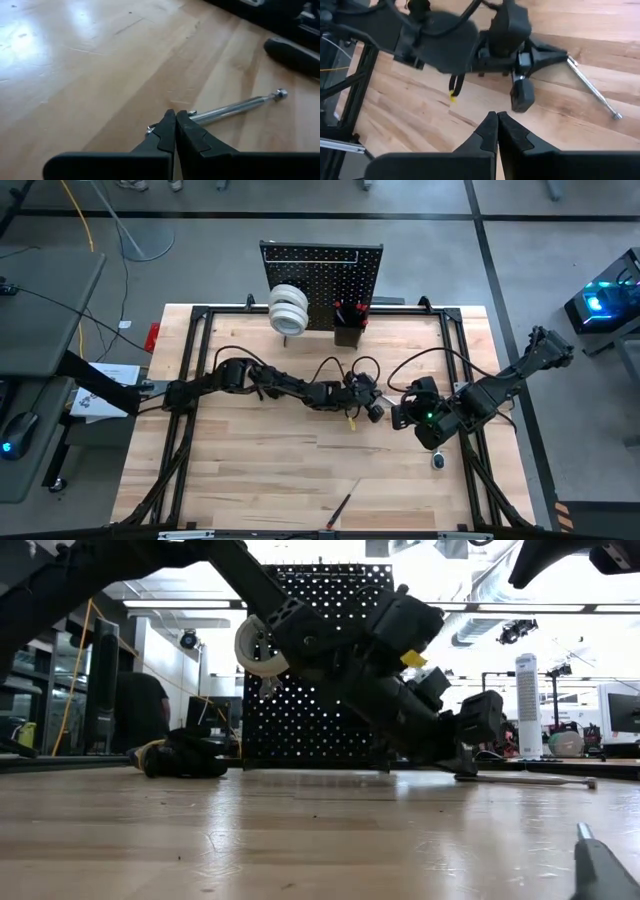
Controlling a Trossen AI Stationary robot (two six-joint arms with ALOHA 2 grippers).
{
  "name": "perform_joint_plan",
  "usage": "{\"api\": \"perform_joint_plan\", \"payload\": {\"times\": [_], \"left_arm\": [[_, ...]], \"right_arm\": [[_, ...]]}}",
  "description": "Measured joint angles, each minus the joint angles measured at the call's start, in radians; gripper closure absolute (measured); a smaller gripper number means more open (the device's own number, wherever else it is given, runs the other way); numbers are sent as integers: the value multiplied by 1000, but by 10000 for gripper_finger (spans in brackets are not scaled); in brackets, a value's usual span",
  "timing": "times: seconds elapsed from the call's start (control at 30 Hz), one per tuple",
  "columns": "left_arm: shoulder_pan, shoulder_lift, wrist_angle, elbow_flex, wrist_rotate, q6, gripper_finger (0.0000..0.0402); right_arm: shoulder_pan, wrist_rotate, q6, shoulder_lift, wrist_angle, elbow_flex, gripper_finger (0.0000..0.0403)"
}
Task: Hang tools onto peg board
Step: Put the silver magnetic telescoping into the black bin on the peg board
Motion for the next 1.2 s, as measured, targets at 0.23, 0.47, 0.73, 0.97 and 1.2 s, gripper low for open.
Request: {"api": "perform_joint_plan", "payload": {"times": [0.23, 0.47, 0.73, 0.97, 1.2], "left_arm": [[2, 14, -48, 1, -15, -10, 401], [16, 13, -104, 3, 18, -28, 401], [21, -35, -92, -6, 82, 158, 401], [67, -58, -56, -5, 180, 202, 401], [111, -58, 5, -5, 321, 257, 401]], "right_arm": [[4, -86, -1, 17, 19, 0, 403], [-8, -269, 51, 72, 15, -87, 403], [-47, -304, 38, 73, -52, -153, 399], [-129, -338, -209, 119, -99, -154, 300], [-277, -390, -509, 267, -102, -154, 184]]}}
